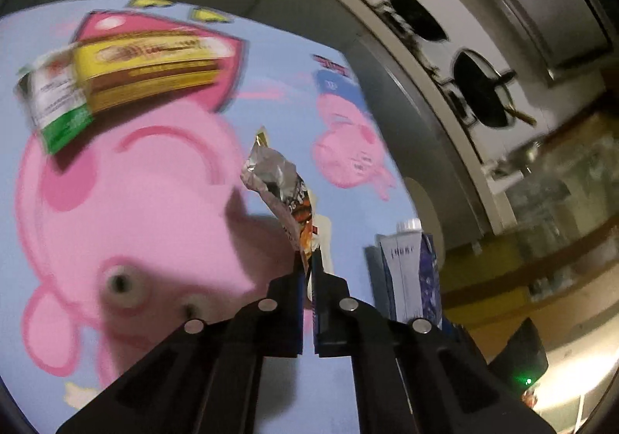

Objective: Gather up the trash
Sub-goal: 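Carry the carton and pouch to the bin and release them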

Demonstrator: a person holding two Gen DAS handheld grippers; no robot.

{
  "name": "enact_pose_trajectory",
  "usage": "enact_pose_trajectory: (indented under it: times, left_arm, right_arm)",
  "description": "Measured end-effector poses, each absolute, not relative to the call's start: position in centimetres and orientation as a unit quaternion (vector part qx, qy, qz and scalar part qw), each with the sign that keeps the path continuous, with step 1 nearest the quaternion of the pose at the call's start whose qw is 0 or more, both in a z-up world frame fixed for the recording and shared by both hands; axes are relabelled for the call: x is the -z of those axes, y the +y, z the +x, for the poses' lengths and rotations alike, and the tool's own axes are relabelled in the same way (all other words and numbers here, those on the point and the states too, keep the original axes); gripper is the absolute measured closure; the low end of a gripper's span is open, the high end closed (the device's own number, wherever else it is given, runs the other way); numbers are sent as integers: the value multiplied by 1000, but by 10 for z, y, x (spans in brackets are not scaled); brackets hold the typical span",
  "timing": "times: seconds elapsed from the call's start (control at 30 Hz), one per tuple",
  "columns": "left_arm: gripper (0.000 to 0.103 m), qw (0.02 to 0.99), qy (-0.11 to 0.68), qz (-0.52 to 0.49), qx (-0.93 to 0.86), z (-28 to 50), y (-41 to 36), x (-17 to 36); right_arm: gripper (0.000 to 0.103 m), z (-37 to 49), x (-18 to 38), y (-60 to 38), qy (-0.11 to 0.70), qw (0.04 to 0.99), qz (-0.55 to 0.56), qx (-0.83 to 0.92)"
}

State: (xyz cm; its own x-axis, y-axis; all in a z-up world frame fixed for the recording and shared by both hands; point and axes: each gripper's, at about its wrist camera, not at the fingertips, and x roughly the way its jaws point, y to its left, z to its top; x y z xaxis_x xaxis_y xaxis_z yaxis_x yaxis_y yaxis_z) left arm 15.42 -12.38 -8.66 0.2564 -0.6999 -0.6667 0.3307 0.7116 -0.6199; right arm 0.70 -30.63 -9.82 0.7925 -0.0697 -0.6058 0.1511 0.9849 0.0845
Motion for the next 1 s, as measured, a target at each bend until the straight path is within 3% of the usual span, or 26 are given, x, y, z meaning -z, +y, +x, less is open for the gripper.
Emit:
enact_pose_trajectory:
  times: [0.37, 0.7, 0.73, 0.77, 0.8, 0.83, 1.0]
  left_arm:
    - [100, 745, 489, -55, 450, 146, -304, 42]
    - [98, 724, 495, 60, 476, 162, -461, 62]
    - [96, 725, 497, 73, 470, 163, -470, 68]
    - [85, 730, 500, 88, 457, 165, -481, 75]
    - [74, 731, 503, 94, 452, 166, -486, 79]
    - [73, 732, 505, 99, 446, 166, -490, 83]
    - [73, 741, 493, 89, 446, 160, -473, 78]
  right_arm:
    - [55, -14, 80, -428, 279, 936, 143, 159]
    - [54, 3, 94, -555, 308, 899, 235, 205]
    - [53, 10, 97, -562, 312, 898, 231, 207]
    - [53, 15, 100, -566, 316, 897, 228, 208]
    - [44, 18, 102, -568, 318, 896, 226, 210]
    - [40, 19, 103, -571, 315, 896, 226, 218]
    - [40, 3, 94, -567, 272, 904, 237, 228]
